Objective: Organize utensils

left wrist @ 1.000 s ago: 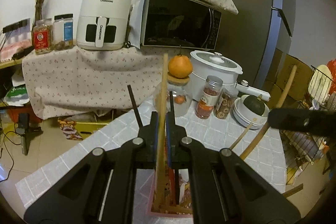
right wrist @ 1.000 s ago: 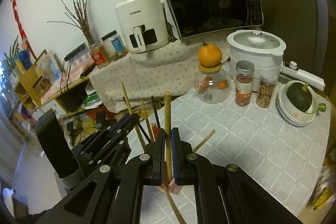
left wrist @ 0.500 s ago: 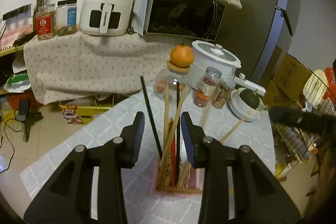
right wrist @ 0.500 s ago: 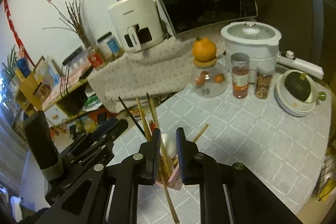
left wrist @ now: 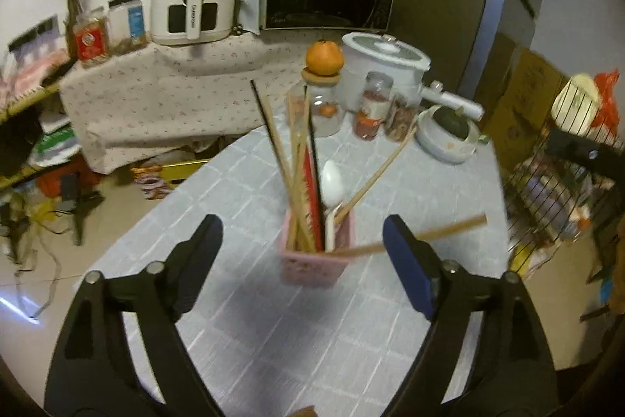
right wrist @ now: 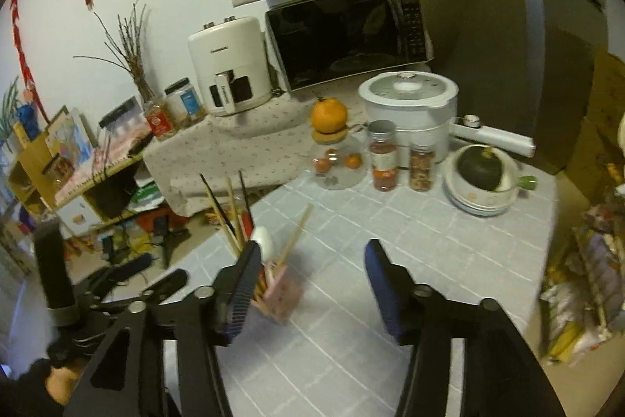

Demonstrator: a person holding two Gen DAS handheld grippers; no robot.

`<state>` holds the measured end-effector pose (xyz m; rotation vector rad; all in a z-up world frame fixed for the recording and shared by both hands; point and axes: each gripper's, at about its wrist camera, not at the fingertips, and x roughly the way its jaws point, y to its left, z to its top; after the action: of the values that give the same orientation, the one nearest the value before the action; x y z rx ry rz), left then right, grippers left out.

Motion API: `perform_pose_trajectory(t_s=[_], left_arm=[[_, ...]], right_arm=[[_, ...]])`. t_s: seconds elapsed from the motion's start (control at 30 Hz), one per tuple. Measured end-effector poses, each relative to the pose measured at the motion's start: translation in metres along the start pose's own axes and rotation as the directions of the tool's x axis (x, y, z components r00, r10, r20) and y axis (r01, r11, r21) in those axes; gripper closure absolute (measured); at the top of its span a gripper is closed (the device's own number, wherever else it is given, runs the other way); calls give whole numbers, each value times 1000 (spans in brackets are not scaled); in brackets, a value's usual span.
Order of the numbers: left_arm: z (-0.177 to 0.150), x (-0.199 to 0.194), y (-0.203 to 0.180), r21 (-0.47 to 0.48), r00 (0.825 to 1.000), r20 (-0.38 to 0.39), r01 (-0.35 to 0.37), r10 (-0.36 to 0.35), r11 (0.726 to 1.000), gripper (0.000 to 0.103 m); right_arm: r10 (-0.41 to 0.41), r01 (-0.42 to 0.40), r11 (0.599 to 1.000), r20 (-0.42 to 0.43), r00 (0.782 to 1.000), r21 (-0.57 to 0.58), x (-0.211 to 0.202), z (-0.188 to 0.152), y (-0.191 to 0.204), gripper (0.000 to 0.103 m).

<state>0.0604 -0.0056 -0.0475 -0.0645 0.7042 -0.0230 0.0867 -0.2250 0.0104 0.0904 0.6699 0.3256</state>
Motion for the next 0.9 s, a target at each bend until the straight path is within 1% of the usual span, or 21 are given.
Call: perform_pose_trajectory(t_s=[0.03,0.07,0.1,0.13,0.17,0.2,0.23,0.3,0.43,0.53,0.67,0.8,0.9], left_arm=[[-2,-3,-2,6,999,-6,-32,33,999,16],[-4,-5,-2,8,999,-13,-50,50,999,16],[-6,-7,-2,11,998,-26,-65,65,998,15],[-8,-9,-3,13,995,-49,-84,85,996,14],[-11,-11,-4,14,994,-58,-91,91,996,12],[-13,-14,-5,18,993,-66,-100,101,995,6],[-15,-18,-7,31,990,-76,-120,122,992,4],[-19,-26,-11,43,989,-76,-125,128,991,4],[-24,-39,-15,44,990,-75,-114,117,992,3],[-27,-43,-18,37,992,-81,-89,92,995,3],[-27,-46,-23,39,995,-63,-80,83,996,3],[-27,-49,-26,38,995,-51,-80,81,996,3],[-27,-50,-26,25,996,-49,-68,69,997,3]], right_arm=[[-13,13,1000,4,1000,-2,-5,-4,-1,40],[-37,38,999,5,999,-14,-12,-9,0,36],[-63,63,998,7,998,-28,-19,-14,2,29],[-83,83,996,12,996,-37,-25,-18,4,26],[-98,98,994,15,995,-44,-28,-20,5,19],[-117,117,992,12,993,-55,-32,-24,6,12],[-127,127,990,9,992,-63,-35,-27,8,9],[-147,147,987,5,989,-72,-40,-34,10,1],[-203,202,977,-17,979,-63,-42,-44,10,0],[-227,226,973,-21,974,-54,-42,-45,9,0],[-229,229,972,-13,973,-50,-42,-45,11,0],[-224,223,974,-22,974,-50,-39,-47,13,0],[-209,207,977,-26,978,-43,-39,-48,13,0]])
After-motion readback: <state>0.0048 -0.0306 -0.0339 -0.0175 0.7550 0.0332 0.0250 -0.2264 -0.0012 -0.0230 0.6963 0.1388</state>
